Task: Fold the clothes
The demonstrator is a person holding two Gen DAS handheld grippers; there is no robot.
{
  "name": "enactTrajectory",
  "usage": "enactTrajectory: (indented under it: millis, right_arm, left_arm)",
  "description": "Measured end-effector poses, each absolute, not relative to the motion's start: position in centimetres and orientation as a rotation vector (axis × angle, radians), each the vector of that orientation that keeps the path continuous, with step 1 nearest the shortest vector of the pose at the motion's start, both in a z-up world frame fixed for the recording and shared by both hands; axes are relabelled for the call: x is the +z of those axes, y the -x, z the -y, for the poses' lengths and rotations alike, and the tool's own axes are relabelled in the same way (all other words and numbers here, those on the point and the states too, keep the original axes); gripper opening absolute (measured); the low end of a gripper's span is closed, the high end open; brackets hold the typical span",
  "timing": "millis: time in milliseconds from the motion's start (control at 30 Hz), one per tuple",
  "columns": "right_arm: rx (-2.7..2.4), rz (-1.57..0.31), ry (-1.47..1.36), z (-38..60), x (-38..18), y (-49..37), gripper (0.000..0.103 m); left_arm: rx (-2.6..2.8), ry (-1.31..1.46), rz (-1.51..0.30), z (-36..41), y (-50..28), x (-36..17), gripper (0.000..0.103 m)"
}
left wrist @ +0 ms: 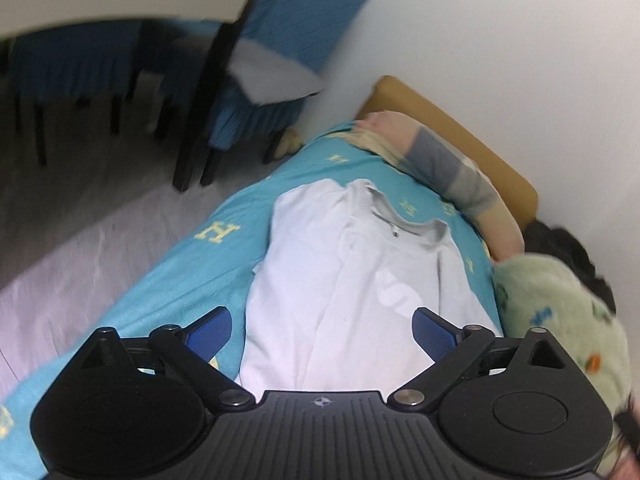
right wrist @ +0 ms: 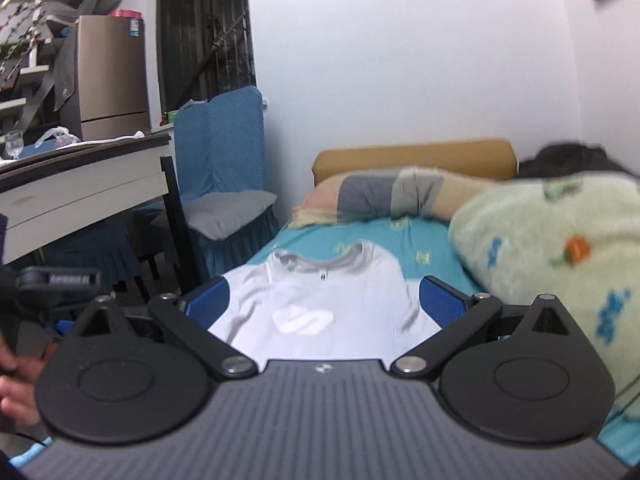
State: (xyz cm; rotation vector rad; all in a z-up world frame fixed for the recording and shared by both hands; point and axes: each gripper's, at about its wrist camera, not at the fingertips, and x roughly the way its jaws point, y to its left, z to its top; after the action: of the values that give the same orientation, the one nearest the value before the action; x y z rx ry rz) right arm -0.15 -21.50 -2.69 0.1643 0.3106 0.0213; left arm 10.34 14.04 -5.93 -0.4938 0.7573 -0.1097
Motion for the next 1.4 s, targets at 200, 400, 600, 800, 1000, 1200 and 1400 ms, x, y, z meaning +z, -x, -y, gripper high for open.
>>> enactTrajectory:
  millis: [200,400,600,800,1000,1200,1400]
  right_arm:
    - [-0.005,-0.344,-0.19,22.3,-4.5,-0.7,0.103]
    - [-0.009,-0.352,-0.195,22.2,-6.1,-2.5,0.103]
    - [0.001,-0.368,-0.216,23.1,-6.9,-4.8,0.103]
    - [0.009,-0.402,-0.317,25.3,-8.1,-6.4,0.103]
    - [-0.012,-0.404,-0.522,28.6,-9.1,-6.7,0.103]
    - [-0.115,-0.4,-0.544,30.1,-9.5,-6.9,0.103]
    - [-0.162,-0.432,-0.546,31.2,-10.6,-7.2,0.103]
  left_arm:
    - [-0.034,0.481,-0.76,-13.6,-14.4,-8.3,0.089]
    - [0.013,0.421,-0.75,-12.0,-19.6,-10.8,0.086]
    - [0.06,0.378,-0.732,-10.5,-24.4,-13.0,0.084]
    - [0.13,0.24,-0.74,-7.9,-28.0,-14.9,0.06]
    - [0.117,-0.103,-0.654,-2.9,-28.0,-13.5,0.004]
    - [-0.141,-0.393,-0.575,7.1,-25.2,-12.6,0.004]
    - [-0.251,-0.46,-0.676,13.2,-24.6,-16.6,0.005]
